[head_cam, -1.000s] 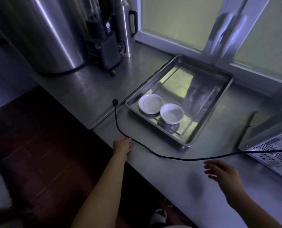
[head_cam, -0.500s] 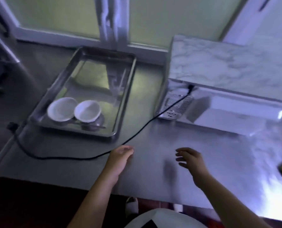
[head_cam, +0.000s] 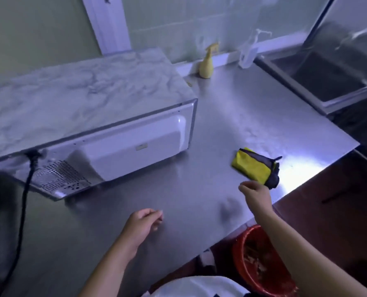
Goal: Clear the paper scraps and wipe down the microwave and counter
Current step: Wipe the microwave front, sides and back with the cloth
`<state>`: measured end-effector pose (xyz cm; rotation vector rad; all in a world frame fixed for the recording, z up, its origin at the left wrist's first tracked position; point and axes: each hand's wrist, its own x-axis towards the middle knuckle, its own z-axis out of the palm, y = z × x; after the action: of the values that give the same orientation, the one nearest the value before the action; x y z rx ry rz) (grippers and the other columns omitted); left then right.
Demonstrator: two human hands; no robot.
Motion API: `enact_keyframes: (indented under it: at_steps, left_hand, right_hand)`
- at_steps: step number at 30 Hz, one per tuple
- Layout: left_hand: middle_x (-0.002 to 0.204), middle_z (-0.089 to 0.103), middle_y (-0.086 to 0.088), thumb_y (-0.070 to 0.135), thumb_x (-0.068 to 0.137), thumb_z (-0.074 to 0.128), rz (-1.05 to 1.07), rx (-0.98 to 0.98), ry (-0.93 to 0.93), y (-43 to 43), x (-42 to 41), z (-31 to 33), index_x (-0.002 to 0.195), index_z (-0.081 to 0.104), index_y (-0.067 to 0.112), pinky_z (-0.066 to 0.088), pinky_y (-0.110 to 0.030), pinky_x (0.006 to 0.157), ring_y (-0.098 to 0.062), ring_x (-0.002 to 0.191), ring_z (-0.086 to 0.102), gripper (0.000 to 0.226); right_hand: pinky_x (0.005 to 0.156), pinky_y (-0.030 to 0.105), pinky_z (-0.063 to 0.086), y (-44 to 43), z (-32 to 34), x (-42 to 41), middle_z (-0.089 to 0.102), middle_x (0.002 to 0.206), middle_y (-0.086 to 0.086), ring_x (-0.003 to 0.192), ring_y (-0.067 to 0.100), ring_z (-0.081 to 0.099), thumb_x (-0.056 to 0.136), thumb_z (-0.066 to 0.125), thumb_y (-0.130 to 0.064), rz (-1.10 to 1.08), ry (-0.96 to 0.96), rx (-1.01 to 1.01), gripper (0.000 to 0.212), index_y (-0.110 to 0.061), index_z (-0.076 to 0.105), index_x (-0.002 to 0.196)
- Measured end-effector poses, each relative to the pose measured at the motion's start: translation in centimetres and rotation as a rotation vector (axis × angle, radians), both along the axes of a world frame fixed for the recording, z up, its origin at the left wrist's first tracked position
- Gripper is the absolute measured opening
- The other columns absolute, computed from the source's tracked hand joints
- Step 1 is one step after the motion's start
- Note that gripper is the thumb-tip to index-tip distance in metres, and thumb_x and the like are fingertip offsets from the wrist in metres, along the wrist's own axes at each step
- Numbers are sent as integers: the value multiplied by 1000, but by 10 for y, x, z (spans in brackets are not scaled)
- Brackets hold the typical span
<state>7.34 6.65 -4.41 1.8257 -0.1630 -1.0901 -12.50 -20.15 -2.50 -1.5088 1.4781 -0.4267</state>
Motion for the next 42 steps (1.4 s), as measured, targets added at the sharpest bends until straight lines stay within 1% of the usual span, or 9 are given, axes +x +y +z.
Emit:
enact_keyframes:
  at_steps: [6, 11, 14, 19, 23, 28, 33, 38, 42]
  left_hand:
    - [92, 77, -1, 20, 97, 61, -25, 79, 10, -80, -28, -2, 91, 76, 15, 54, -30, 76, -17, 86, 70, 17]
    - [93, 76, -1, 14, 96, 61, -6, 141, 23, -111, -48, 2, 95, 75, 15, 54, -27, 73, -15, 84, 69, 15]
    - [93, 77, -1, 13, 96, 61, 27, 167, 24, -117, -55, 4, 96, 75, 15, 53, -26, 73, -14, 82, 69, 15]
    - [95, 77, -1, 13, 96, 60, 48, 180, 6, -122, -58, 9, 98, 75, 16, 55, -28, 76, -16, 86, 71, 15]
    - [97, 76, -2, 13, 96, 60, 38, 154, -8, -130, -58, 13, 99, 74, 16, 54, -31, 79, -15, 86, 70, 15]
    - [99, 76, -3, 13, 95, 60, -15, 131, -24, -136, -59, 20, 97, 74, 18, 54, -30, 80, -12, 85, 70, 15]
    - [100, 74, 0, 23, 83, 74, -70, -4, -117, -130, -55, 36, 95, 74, 33, 53, -24, 82, -11, 93, 69, 16]
    - [132, 53, 24, 59, 54, 85, -270, -181, -197, -116, -39, 74, 134, 43, 50, 38, -15, 98, 8, 123, 48, 90]
    - [125, 68, 12, 41, 76, 81, -314, -491, -108, -90, -23, 112, 123, 63, 41, 51, -22, 92, -7, 118, 62, 49]
  right_hand:
    - [78, 40, 47, -152, -21, -17, 64, 116, 10, 111, 37, 58, 83, 64, -17, 292, 375, -203, 35, -18, 66, 117]
    - [101, 44, 36, -224, -38, 8, 54, 139, 7, 130, 32, 47, 86, 67, -46, 660, 645, -166, 71, -24, 40, 148]
    - [90, 43, 36, -238, -46, 24, 55, 130, 6, 121, 31, 50, 79, 72, -53, 774, 703, -178, 69, -22, 49, 136]
    - [56, 32, 38, -249, -39, 39, 56, 92, 6, 72, 20, 51, 80, 77, -33, 877, 657, -115, 34, -15, 52, 93]
    - [52, 29, 29, -245, -32, 37, 47, 79, 4, 66, 21, 44, 82, 67, -17, 908, 652, -192, 18, -10, 51, 84]
    - [57, 32, 22, -227, -22, 22, 38, 72, 4, 63, 21, 32, 81, 64, -6, 815, 437, -154, 28, -14, 38, 76]
    - [53, 29, 27, -169, 26, 20, 50, 72, -5, 61, 15, 42, 75, 67, -4, 804, 221, -263, 25, -17, 47, 82]
    - [56, 26, 45, -77, 100, 34, 62, 77, -1, 66, 15, 55, 77, 73, 7, 737, -324, -27, 32, -17, 52, 83]
    - [55, 27, 52, -8, 134, 49, 71, 85, 7, 69, 20, 66, 78, 75, 6, 649, -701, 254, 31, -15, 57, 93]
